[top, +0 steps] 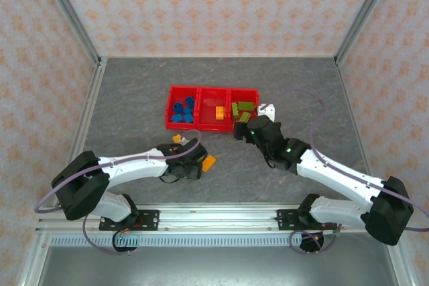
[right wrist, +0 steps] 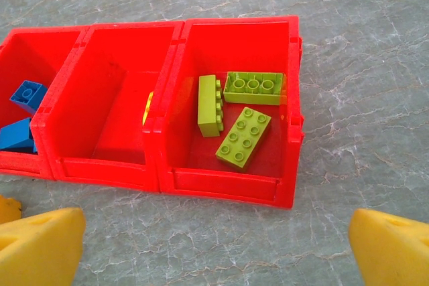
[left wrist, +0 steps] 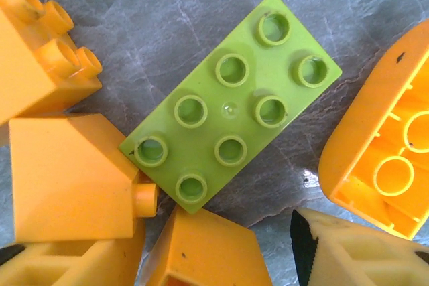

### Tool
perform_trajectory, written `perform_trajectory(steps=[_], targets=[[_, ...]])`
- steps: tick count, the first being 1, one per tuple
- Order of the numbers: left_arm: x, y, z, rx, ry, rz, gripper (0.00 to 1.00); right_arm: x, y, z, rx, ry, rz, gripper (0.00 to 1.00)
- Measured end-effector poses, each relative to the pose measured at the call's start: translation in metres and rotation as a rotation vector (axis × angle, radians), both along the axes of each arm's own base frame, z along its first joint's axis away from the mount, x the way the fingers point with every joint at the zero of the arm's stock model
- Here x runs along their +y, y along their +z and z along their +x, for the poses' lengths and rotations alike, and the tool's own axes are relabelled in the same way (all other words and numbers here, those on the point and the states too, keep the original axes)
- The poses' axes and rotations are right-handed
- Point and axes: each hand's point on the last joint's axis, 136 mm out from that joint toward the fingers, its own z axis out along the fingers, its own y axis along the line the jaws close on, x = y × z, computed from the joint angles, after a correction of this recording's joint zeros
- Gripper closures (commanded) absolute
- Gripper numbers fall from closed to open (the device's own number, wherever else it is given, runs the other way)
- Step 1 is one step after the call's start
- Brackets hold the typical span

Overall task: Sort the legos into containers by color
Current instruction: Pick up the lego from the middle-left of the table.

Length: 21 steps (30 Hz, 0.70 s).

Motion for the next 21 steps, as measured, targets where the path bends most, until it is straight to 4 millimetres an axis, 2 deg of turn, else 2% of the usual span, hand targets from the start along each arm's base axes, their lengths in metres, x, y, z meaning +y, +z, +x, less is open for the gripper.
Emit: perform_trajectory(steps=[13,19,21], targets=[[-0.0008,0.0072,-0.0043,-0.005,0.01,-0.045,0.5,0.0013,-0.0081,0.0012,0.021,-0.009,-0.005,0.0],[0.0006,0.0052,-0.0065,0.003,0.019,-0.046,0.52,0.0014,-0.0088,0.0012,0.025,-0.016,0.004,0.0],[0.0019,0.0037,-0.0075,0.006,0.023,-0.044,0.56,0.001,-0.0093,0.0009,0.028,-0.018,0.005,0.0]])
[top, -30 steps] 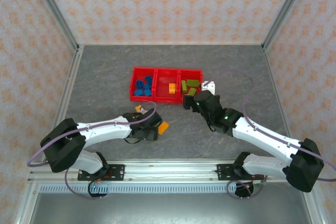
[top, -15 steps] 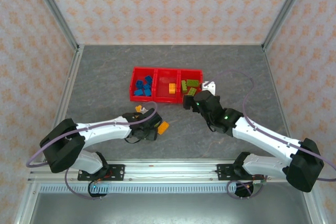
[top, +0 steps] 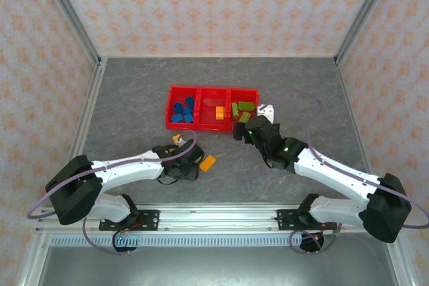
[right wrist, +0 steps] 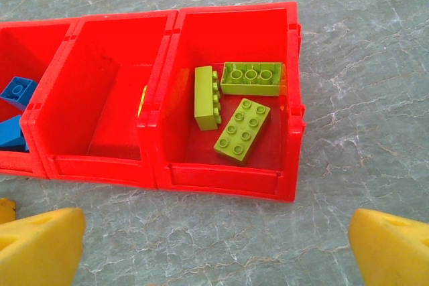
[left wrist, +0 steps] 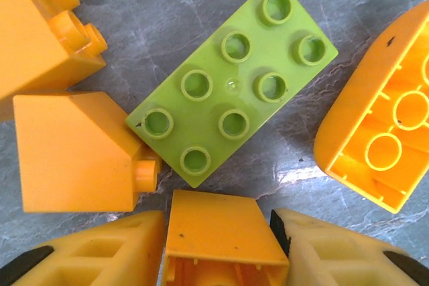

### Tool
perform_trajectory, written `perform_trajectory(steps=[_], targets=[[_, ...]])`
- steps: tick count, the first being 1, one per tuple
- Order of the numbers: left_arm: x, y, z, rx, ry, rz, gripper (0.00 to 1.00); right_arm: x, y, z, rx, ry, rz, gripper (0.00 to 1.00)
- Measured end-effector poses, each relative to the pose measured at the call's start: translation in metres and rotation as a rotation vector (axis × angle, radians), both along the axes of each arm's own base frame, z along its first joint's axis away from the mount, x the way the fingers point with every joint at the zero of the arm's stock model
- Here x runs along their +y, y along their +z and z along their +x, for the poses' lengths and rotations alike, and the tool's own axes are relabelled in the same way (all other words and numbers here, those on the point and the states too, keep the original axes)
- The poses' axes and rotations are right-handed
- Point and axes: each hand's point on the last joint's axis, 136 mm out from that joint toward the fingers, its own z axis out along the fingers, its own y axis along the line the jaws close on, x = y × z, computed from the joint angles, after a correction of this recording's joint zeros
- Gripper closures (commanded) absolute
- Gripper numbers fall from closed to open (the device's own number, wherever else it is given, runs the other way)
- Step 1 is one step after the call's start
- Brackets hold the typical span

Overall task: Sort the legos into containers by color
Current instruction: Pick up the lego from the middle-left of the table, then place the lego in the container.

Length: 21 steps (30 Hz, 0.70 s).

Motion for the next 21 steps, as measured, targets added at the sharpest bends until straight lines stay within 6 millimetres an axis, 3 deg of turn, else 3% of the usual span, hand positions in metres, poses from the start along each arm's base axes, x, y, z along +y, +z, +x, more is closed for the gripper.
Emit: perform_trajectory(steps=[7,13,16,21], targets=[[0.0,-0.001,-0.001,0.007,0.013,-0.008,0.72,-0.008,0.001,-0.001,-0.001,-0.039,-0.002,0.0],[-0.001,0.002,-0.001,0.003,0.014,-0.013,0.84,-0.032,0.027,-0.002,-0.079,-0.16,0.049,0.0],[-0.004,0.015,0.002,-0.015,0.018,-0.033,0.85,-0.053,0.047,-0.006,-0.146,-0.256,0.1,0.0],[-0.02,0.059,0.024,-0.112,0.025,-0.098,0.84,-0.083,0.083,-0.019,-0.269,-0.348,0.205,0.0]])
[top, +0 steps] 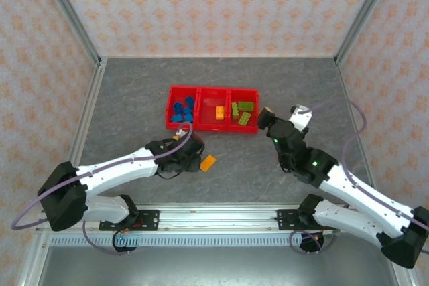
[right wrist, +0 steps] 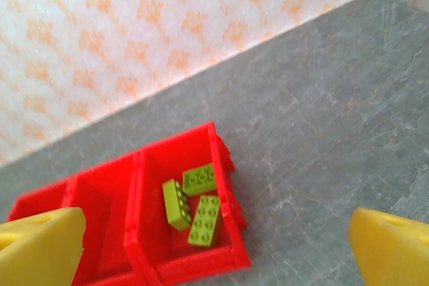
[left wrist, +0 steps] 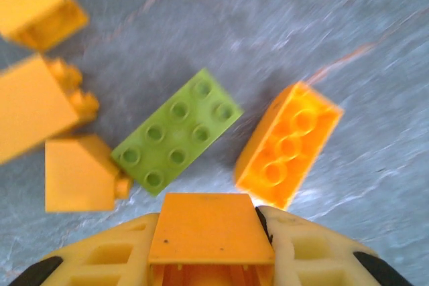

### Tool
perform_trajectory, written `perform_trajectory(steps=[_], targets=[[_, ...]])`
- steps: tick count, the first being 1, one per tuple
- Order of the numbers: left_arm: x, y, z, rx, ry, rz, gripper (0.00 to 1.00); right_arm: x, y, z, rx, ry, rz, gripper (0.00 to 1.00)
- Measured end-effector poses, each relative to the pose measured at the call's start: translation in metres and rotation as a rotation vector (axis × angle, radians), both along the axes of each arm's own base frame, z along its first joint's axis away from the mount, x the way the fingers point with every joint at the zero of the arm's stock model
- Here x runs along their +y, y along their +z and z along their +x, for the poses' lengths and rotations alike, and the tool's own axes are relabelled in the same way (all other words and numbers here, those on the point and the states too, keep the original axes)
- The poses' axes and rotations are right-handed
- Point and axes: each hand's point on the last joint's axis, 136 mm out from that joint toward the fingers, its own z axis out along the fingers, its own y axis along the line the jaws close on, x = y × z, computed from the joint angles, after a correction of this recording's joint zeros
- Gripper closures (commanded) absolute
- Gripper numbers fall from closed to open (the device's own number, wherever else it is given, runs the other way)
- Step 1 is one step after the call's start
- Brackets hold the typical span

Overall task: Sort the legos into containers by color
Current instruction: Place the lego in the container.

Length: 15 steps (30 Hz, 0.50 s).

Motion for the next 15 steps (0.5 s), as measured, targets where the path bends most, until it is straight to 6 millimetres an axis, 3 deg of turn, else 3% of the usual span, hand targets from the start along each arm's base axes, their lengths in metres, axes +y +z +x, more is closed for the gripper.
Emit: perform_trajectory(steps=[4,8,12,15], targets=[[-0.019,0.042,0.03,-0.085,-0.003,-0.018,0.83,-0.013,0.007,-0.003,-0.032,-0.048,0.002,0.0],[-0.04,0.076,0.078,-0.152,-0.002,-0.016,0.84,-0.013,-0.002,-0.003,-0.012,-0.039,-0.035,0.0],[-0.051,0.084,0.125,-0.174,0.006,0.017,0.86,-0.011,-0.013,-0.006,0.016,-0.007,-0.065,0.0],[-0.052,0.075,0.155,-0.162,0.015,0.058,0.86,-0.013,-0.017,-0.009,0.024,0.002,-0.076,0.0]])
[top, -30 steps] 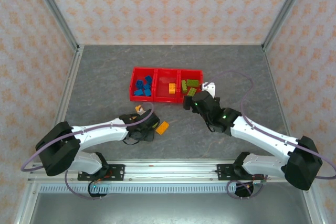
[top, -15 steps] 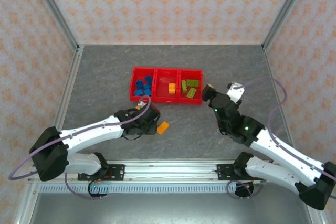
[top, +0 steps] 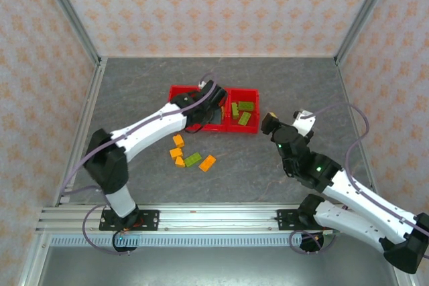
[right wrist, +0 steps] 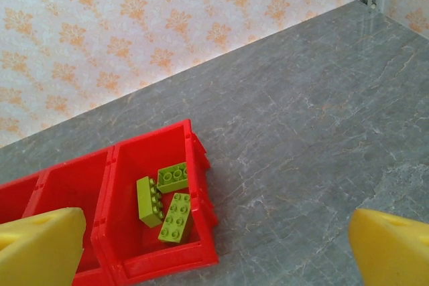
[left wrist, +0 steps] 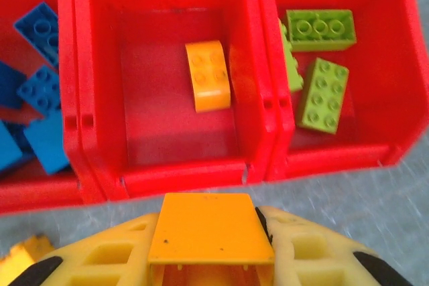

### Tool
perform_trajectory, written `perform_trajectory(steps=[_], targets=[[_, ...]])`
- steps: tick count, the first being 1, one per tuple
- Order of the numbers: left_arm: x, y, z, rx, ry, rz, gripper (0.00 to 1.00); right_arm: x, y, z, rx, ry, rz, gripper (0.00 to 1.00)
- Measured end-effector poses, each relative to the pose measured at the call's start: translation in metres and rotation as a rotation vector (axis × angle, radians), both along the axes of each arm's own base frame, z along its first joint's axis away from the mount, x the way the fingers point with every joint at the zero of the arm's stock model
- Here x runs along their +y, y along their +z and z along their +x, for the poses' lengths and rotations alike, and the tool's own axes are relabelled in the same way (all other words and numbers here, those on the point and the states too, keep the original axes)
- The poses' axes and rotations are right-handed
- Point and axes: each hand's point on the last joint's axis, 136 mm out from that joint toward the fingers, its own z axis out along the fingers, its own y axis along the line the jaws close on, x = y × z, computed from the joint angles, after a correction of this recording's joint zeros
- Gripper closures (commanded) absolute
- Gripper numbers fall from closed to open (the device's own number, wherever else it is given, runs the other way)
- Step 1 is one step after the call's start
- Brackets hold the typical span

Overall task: Sort the legos into containers by color
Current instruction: Place the lego in the container.

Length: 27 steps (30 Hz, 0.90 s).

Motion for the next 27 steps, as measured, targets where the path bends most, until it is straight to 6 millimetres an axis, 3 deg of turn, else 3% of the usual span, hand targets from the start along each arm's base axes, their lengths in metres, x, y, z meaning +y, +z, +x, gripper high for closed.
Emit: perform_trajectory(steps=[5,11,15,22,27], targets=[[0.009,-0.029,0.03,0.036,0.038,0.074,0.79,-0.008,-0.003,-0.007,-0.003,-0.002,-0.001,0.0],[0.017,-0.062,0.042,0.09,0.058,0.116,0.75,-0.019,0.002,-0.016,-0.029,-0.011,0.022,0.0],[0.018,-0.068,0.046,0.103,0.061,0.105,0.69,-0.021,0.001,-0.018,-0.024,-0.013,0.021,0.0],[0.011,-0.055,0.06,0.058,0.051,0.054,0.31,-0.023,-0.005,-0.02,-0.001,-0.017,0.008,0.0],[0.011,-0.042,0.06,0.028,0.039,0.035,0.1,-0.023,-0.006,-0.02,0.0,-0.019,0.012,0.0]])
